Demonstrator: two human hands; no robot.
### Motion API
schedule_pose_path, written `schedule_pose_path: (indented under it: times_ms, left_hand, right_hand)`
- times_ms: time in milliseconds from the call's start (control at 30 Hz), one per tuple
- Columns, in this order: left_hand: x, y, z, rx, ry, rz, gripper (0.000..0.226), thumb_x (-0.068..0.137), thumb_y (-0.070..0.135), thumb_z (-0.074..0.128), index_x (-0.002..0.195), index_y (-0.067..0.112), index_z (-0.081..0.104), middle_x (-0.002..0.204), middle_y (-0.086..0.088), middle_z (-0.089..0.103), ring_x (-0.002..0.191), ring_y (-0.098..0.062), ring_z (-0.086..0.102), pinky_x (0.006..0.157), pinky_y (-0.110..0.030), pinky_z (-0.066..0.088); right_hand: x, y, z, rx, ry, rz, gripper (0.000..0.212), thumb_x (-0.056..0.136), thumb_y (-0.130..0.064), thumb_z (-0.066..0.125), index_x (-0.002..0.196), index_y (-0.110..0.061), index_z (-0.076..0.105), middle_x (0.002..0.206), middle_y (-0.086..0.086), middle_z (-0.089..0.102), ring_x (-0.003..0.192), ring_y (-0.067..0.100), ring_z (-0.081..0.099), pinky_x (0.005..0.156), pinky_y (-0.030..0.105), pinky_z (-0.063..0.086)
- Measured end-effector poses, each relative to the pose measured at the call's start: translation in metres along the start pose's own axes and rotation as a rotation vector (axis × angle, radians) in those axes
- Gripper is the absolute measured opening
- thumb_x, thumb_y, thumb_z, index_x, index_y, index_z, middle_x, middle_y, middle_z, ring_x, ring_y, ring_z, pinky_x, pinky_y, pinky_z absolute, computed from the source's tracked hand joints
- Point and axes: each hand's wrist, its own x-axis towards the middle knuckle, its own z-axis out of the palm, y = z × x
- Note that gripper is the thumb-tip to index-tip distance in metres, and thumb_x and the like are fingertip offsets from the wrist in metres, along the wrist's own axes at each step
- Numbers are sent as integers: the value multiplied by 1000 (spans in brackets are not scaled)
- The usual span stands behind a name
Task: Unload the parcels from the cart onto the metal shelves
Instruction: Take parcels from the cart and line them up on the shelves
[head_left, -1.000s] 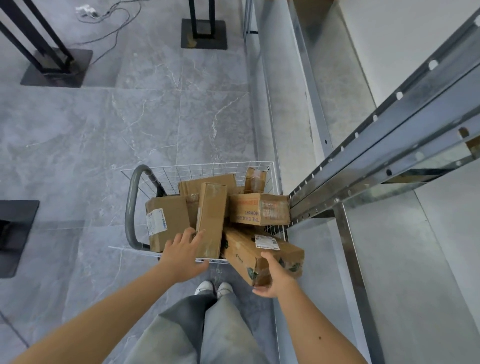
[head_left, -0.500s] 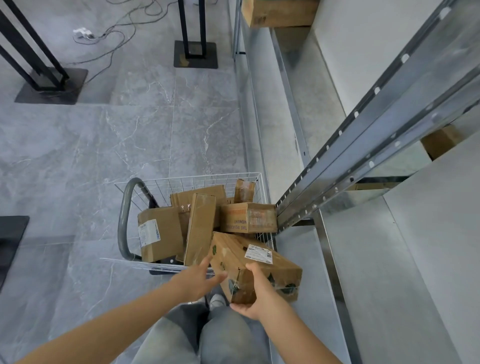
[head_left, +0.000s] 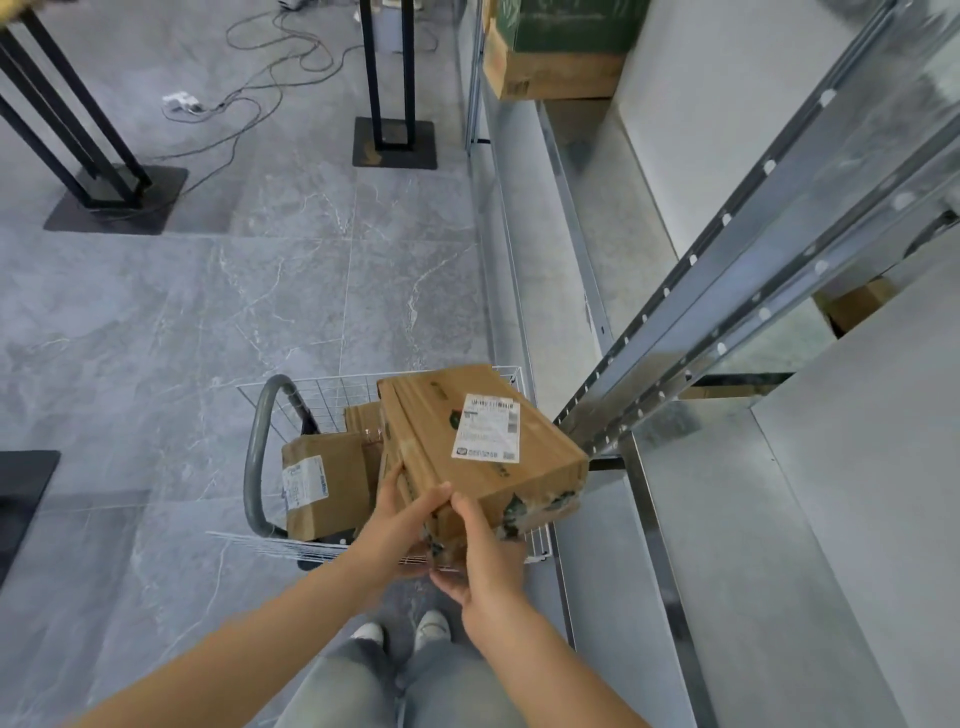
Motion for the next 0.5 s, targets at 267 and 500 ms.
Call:
schedule_pose_path:
  times_ms: [267, 500]
  left_hand:
    - [5, 42, -35, -10, -49, 261, 88, 71, 29, 78, 137, 53, 25, 108, -9, 68, 96, -30, 68, 83, -53, 54]
    - [7, 96, -86, 192, -140, 448, 75, 91, 16, 57, 135, 62, 17, 111, -5, 62, 89, -18, 67, 70, -32, 58]
  right_hand:
    - [-14, -17, 29, -202, -137, -225, 65, 76, -42, 75, 127, -23, 39, 113, -3, 62, 101, 20, 65, 88, 46, 55]
    - [-20, -50, 22, -281, 30, -674, 118, 52, -74, 74, 144, -53, 3, 155, -1, 30, 138, 22, 37, 112, 50, 33]
